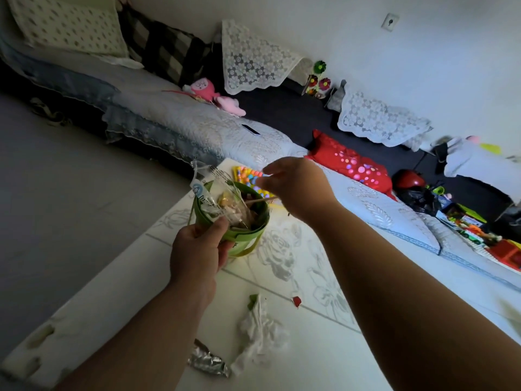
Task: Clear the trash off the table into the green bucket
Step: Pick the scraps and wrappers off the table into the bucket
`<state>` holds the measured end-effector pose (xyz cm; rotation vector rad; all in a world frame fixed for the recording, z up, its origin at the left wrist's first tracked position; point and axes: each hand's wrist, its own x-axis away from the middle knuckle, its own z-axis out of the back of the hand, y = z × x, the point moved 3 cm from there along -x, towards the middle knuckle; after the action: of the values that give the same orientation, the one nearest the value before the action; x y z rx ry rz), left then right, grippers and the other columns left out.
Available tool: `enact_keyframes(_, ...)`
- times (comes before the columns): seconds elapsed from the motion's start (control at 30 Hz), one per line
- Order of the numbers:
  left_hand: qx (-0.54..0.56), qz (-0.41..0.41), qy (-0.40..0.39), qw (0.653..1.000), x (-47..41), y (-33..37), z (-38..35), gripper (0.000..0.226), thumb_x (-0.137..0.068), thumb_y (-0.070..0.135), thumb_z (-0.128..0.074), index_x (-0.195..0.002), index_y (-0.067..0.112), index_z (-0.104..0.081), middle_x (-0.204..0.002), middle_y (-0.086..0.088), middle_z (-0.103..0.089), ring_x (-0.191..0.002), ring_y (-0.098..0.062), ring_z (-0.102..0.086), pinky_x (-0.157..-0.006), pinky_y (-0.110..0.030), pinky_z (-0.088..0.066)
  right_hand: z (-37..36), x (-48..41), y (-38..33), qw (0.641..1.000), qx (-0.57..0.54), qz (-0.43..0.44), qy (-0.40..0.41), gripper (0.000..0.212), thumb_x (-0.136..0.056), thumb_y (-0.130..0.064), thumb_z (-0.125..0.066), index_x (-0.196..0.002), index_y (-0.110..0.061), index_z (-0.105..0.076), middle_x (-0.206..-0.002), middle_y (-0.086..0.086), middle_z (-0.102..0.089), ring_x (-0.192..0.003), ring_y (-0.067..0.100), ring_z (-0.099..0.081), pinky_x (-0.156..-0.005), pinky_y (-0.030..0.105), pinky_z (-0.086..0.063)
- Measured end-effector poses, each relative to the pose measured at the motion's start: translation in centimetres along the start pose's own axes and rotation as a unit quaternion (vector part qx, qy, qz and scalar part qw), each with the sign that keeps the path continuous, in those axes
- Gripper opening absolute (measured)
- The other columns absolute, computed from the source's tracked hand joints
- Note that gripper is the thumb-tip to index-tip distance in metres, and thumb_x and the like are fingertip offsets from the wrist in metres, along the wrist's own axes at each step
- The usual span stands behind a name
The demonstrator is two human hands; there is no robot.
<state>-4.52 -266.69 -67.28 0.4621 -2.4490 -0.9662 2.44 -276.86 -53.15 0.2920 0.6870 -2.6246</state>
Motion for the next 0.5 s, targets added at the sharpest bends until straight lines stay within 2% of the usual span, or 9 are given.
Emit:
enact_keyframes(0.07,-0.002,-0.004,0.005,1.0,0.0,0.1,0.1,0.015,-0.082,0.023,-0.072,-0.088,0.014,-0.06,-0.091,-0.002,-0.067,-0.075,-0.011,-0.065,-0.059,-0.018,-0.055,1.7,1.5,1.5,0.997,-0.015,-0.013,0.075,0.02,-0.081,-0.036,-0.069,-0.086,-0.018,-0.074,-0.077,-0.003,-0.069,-0.074,0.017,-0.065,-0.072,0.029,-0.049)
enact_keyframes(0.13,-0.008,-0.01,0.01,1.0,0.0,0.2,0.2,0.014,-0.083,0.024,-0.071,-0.087,0.015,-0.06,-0.089,-0.002,-0.068,-0.072,-0.01,-0.065,-0.056,-0.017,-0.054,2.2,3.4,4.0,0.993,0.005,-0.063,0.103,0.029,-0.084,-0.036,-0.064,-0.078,-0.008,-0.072,-0.073,0.01,-0.07,-0.073,0.026,-0.065,-0.069,0.033,-0.049)
enact_keyframes(0.17,-0.011,-0.012,0.012,1.0,0.0,0.2,0.3,0.014,-0.083,0.024,-0.071,-0.086,0.016,-0.06,-0.089,-0.001,-0.068,-0.07,-0.01,-0.065,-0.053,-0.016,-0.053,1.8,4.5,5.8,0.992,0.036,-0.094,0.074,0.032,-0.085,-0.036,-0.063,-0.078,-0.006,-0.071,-0.075,0.014,-0.07,-0.076,0.03,-0.065,-0.07,0.034,-0.049)
enact_keyframes(0.23,-0.021,-0.013,0.013,1.0,0.1,0.1,0.4,0.014,-0.083,0.025,-0.071,-0.087,0.018,-0.06,-0.088,-0.001,-0.068,-0.069,-0.01,-0.065,-0.051,-0.015,-0.052,-0.1,6.9,9.8,0.982,0.08,-0.162,-0.047,0.027,-0.085,-0.035,-0.065,-0.086,-0.01,-0.073,-0.087,0.013,-0.073,-0.087,0.028,-0.067,-0.072,0.029,-0.047)
enact_keyframes(0.3,-0.027,-0.014,0.01,0.999,0.2,0.0,0.4,0.014,-0.083,0.026,-0.071,-0.087,0.018,-0.061,-0.09,-0.001,-0.068,-0.07,-0.009,-0.065,-0.051,-0.015,-0.052,-2.5,9.9,12.7,0.959,0.056,-0.229,-0.156,0.031,-0.077,-0.038,-0.074,-0.1,-0.016,-0.073,-0.098,0.006,-0.073,-0.091,0.021,-0.068,-0.071,0.022,-0.045)
enact_keyframes(0.37,-0.03,-0.015,0.007,0.999,0.4,-0.2,0.3,0.014,-0.083,0.026,-0.071,-0.088,0.018,-0.061,-0.091,-0.001,-0.068,-0.072,-0.01,-0.066,-0.049,-0.015,-0.051,-4.5,12.3,14.6,0.953,0.046,-0.25,-0.164,0.039,-0.074,-0.043,-0.075,-0.105,-0.021,-0.072,-0.097,-0.001,-0.072,-0.087,0.014,-0.066,-0.067,0.019,-0.043)
enact_keyframes(0.43,-0.035,-0.016,0.005,0.999,0.5,-0.2,0.1,0.015,-0.083,0.026,-0.07,-0.09,0.017,-0.061,-0.092,-0.001,-0.068,-0.073,-0.01,-0.066,-0.048,-0.014,-0.049,-5.6,13.7,15.1,0.957,0.018,-0.269,-0.11,0.03,-0.079,-0.044,-0.07,-0.104,-0.028,-0.072,-0.079,-0.011,-0.066,-0.071,0.007,-0.062,-0.057,0.017,-0.041)
enact_keyframes(0.5,-0.043,-0.019,0.004,0.999,0.5,-0.3,0.0,0.015,-0.084,0.026,-0.07,-0.092,0.017,-0.061,-0.092,-0.001,-0.068,-0.071,-0.01,-0.065,-0.047,-0.014,-0.049,-6.1,13.9,15.6,0.956,-0.021,-0.282,-0.075,0.022,-0.08,-0.041,-0.068,-0.1,-0.034,-0.073,-0.07,-0.013,-0.061,-0.063,0.005,-0.058,-0.055,0.018,-0.042)
